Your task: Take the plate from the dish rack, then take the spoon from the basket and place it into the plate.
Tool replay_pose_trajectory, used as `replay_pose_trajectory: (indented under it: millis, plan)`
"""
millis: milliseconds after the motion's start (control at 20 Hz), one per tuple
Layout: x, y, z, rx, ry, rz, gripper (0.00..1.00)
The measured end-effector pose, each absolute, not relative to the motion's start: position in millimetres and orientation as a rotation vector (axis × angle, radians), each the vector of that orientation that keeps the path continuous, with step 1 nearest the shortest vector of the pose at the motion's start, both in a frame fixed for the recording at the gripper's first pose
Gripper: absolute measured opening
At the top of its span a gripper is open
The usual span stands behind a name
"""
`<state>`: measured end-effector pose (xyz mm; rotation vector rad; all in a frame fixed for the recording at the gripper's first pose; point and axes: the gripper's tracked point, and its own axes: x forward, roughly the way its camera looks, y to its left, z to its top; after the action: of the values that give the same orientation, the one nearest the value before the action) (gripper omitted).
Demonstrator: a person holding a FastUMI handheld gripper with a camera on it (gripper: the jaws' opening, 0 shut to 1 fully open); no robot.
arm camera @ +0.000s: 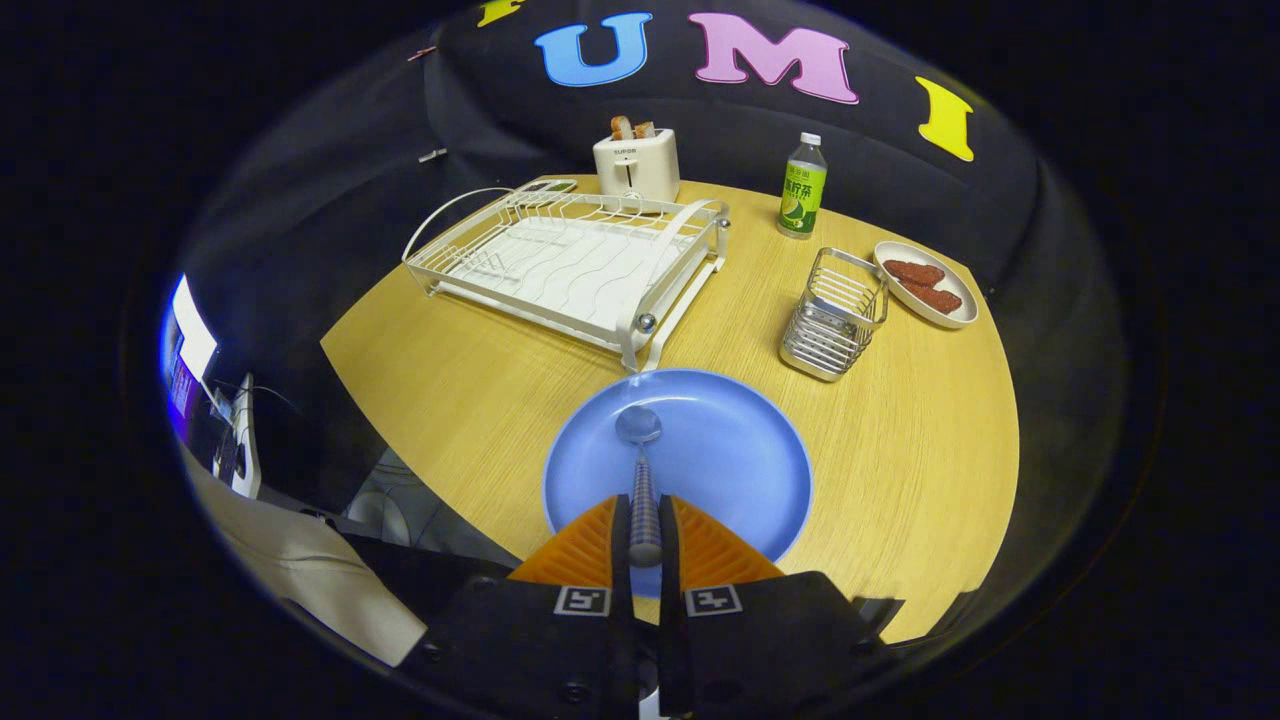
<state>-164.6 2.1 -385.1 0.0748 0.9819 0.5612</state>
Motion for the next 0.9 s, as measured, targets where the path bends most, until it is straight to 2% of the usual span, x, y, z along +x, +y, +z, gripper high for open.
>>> replay_pose_trajectory:
  millis: [350,450,500,550,600,700,750,800,900]
  plan:
    - [-164.9,-15.1,-401.3,0.033,1.002,0.506,0.21]
    - [-159.4,-16.6,-400.5,0.045,0.998,0.484,0.38]
    - [-157.4,-18.6,-400.1,0.047,0.995,0.472,0.56]
    - [-156.1,-18.1,-398.8,0.055,0.993,0.469,0.62]
    - [-155.1,-18.3,-398.2,0.061,0.992,0.464,0.76]
    - [-152.9,-19.4,-395.7,0.072,0.987,0.45,0.88]
    - [-152.2,-19.9,-394.9,0.078,0.986,0.442,0.9]
    - [-150.2,-20.9,-393.7,0.084,0.984,0.432,0.99]
    - [-146.7,-24.0,-388.2,0.094,0.971,0.406,1.0]
